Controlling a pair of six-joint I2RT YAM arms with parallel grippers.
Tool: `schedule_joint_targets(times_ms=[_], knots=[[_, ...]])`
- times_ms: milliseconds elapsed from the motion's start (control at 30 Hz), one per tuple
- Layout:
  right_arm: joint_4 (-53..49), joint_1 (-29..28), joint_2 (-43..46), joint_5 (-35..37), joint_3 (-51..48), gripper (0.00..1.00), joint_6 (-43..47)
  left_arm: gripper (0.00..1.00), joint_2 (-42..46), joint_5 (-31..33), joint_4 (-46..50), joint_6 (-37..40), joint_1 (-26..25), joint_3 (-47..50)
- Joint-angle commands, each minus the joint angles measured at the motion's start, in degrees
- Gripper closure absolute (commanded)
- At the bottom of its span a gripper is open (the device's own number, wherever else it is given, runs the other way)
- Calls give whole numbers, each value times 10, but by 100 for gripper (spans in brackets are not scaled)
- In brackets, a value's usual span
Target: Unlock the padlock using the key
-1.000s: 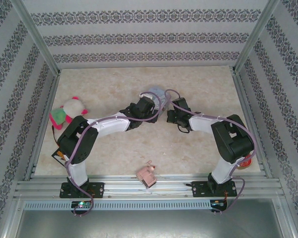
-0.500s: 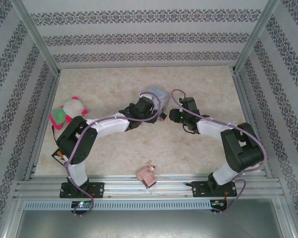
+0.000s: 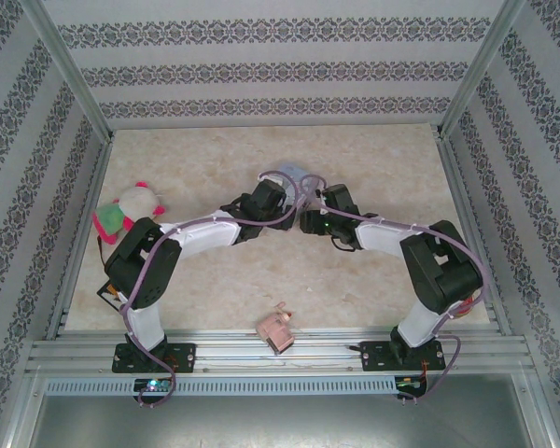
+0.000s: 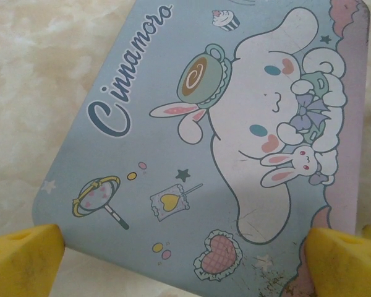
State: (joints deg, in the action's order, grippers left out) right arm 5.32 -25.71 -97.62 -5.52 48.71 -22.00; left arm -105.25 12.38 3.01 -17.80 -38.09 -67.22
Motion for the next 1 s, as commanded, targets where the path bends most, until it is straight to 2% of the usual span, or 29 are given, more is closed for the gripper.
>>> schedule_joint_targets(times_ms=[0, 167, 433, 867, 967], knots=[[-18, -2, -27, 27, 24, 40, 35, 1, -14, -4, 91, 7, 26, 31], [-22, -15, -54, 62, 50, 38, 33, 1, -10, -17, 87, 3, 27, 35], [6, -21, -75, 31, 64, 37, -9, 1, -10, -25, 83, -4, 26, 41], [-36, -40, -112, 99, 93, 37, -26, 1, -8, -32, 78, -8, 26, 43], [-37, -37, -114, 105, 95, 40, -39, 1, -8, -33, 77, -9, 26, 44]])
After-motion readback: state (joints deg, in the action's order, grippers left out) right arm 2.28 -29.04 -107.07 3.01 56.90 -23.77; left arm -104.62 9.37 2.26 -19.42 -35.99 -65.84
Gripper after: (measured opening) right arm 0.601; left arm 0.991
